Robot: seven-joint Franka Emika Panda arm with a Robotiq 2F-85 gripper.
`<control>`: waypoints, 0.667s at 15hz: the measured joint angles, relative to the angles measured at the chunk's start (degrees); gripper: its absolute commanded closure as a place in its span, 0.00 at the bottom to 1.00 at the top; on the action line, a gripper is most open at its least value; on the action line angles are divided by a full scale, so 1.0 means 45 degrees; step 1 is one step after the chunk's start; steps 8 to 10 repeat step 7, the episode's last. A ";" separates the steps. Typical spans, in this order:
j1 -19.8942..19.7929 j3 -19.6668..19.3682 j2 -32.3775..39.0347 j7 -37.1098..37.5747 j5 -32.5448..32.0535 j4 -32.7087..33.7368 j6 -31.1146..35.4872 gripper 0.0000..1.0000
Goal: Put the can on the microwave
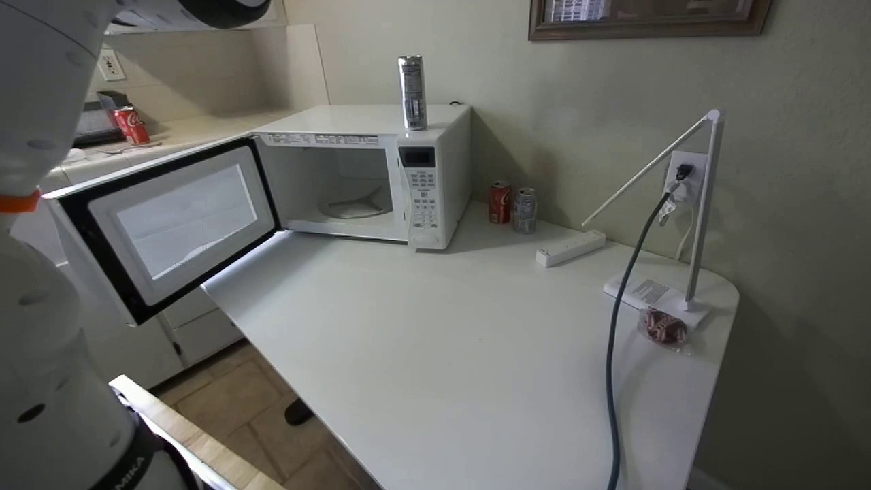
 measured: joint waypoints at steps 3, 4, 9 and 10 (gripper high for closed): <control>0.0062 -0.0312 -0.0449 -0.1430 -0.0672 -0.0002 -0.0176 0.00; 0.0054 -0.0386 -0.0559 -0.1643 -0.0737 -0.0003 -0.0330 0.00; 0.0045 -0.0461 -0.0675 -0.1846 -0.0771 -0.0019 -0.0431 0.00; 0.0045 -0.0461 -0.0675 -0.1846 -0.0771 -0.0019 -0.0431 0.00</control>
